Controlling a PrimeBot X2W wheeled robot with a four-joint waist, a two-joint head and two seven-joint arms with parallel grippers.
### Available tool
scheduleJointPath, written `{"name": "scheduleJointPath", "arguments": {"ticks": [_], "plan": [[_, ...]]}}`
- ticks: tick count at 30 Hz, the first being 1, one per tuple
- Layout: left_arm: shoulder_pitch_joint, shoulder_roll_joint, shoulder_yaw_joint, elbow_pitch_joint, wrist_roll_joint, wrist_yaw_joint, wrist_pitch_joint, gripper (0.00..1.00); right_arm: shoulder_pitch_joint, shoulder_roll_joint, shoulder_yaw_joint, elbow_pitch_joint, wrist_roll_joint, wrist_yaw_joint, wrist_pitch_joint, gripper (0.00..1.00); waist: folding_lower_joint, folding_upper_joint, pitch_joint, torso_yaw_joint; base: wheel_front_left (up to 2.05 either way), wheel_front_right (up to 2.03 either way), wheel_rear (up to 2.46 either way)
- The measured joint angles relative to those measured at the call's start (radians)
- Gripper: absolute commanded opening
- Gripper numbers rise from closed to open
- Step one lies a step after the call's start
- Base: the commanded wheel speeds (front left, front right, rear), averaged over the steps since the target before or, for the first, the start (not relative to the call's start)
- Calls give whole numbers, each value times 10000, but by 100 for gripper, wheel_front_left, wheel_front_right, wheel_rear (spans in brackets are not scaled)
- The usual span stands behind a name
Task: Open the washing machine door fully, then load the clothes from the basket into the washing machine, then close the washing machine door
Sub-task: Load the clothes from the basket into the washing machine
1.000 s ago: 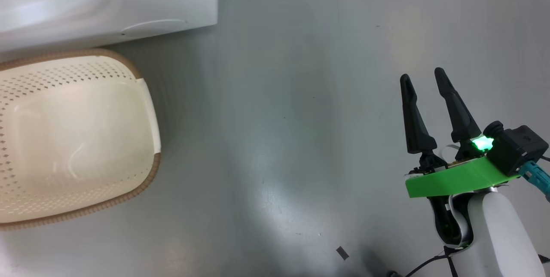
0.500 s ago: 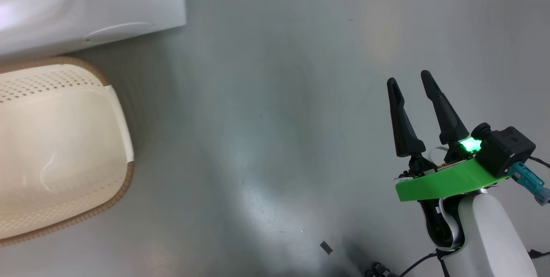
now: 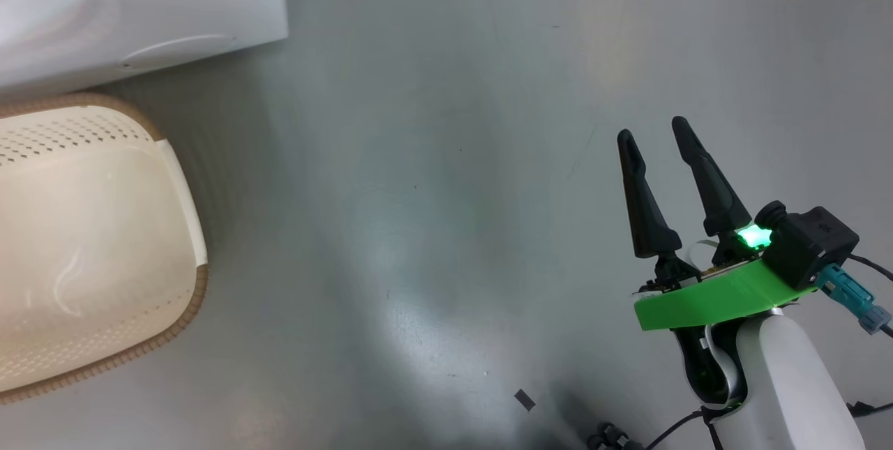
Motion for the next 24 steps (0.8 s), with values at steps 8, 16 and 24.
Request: {"name": "scheduleJointPath", "arguments": {"ticks": [8,16,24], "plan": [[-35,-94,-232,621,-40,-81,520,100,0,4,10,19,0,0,0,100,0,0,-187,149,0,0,0],[15,-412,-136,732,-635,-84,272,100,3,-6,-107,33,0,0,0,100,0,0,-377,341,0,0,0],[703,-704,-136,251,-1448,-84,-38,100,10,-88,-236,42,0,0,0,100,0,0,-639,608,0,0,0]]}}
